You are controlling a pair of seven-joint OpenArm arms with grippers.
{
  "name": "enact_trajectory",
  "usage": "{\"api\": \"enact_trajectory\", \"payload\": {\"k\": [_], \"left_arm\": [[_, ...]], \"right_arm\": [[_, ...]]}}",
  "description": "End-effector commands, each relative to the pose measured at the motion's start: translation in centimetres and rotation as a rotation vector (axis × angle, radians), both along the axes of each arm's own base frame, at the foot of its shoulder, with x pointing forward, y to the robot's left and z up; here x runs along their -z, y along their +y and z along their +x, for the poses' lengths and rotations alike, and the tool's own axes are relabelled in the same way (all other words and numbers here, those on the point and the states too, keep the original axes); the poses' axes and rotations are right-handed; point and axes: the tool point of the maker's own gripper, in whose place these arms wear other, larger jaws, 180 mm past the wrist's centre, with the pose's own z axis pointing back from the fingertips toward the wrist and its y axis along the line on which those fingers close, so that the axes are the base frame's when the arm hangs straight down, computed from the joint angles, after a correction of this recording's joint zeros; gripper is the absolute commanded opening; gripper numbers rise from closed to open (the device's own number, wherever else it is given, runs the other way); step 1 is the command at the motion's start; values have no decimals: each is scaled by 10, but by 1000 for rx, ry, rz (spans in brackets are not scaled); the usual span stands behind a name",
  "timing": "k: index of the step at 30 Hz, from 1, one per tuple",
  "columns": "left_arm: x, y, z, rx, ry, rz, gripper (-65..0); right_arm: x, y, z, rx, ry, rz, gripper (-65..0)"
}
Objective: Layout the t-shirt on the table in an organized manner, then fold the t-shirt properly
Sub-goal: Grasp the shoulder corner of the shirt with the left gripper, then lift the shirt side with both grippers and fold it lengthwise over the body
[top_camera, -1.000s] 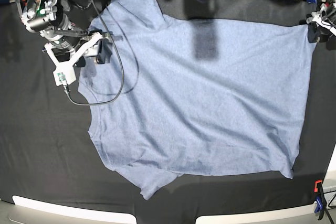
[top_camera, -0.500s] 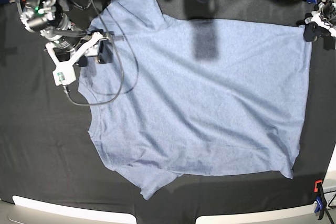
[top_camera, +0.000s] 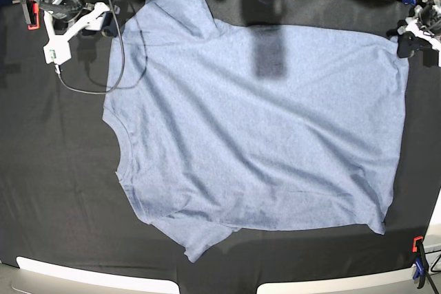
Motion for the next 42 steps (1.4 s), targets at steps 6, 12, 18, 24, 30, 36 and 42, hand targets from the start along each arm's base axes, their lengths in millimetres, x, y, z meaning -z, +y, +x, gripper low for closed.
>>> {"api": "enact_trajectory", "payload": {"k": [6,12,18,24,30,36,42], "left_arm": [[-13,5,8,5,-45,9,-650],[-13,5,8,5,-44,9,-650],[-10,4,5,14,-23,9,-650],[-10,4,5,14,-24,9,-650],[-11,4,6,11,-31,1,-650],[-18,-7,0,81,24,-43,-650],[-40,-8,-8,122,-1,16,-650]], "right_arm": [[1,14,6,57,-63,10,-322],[11,32,3,33,-32,35,-323],[43,49,-10,37,68,95,-323],[40,59,-1,42,28,147,-393],[32,56,19,43,-39,138,-650],[3,45,26,13,-96,72,-650],[-12,16,3,23,-76,-24,-650]]}}
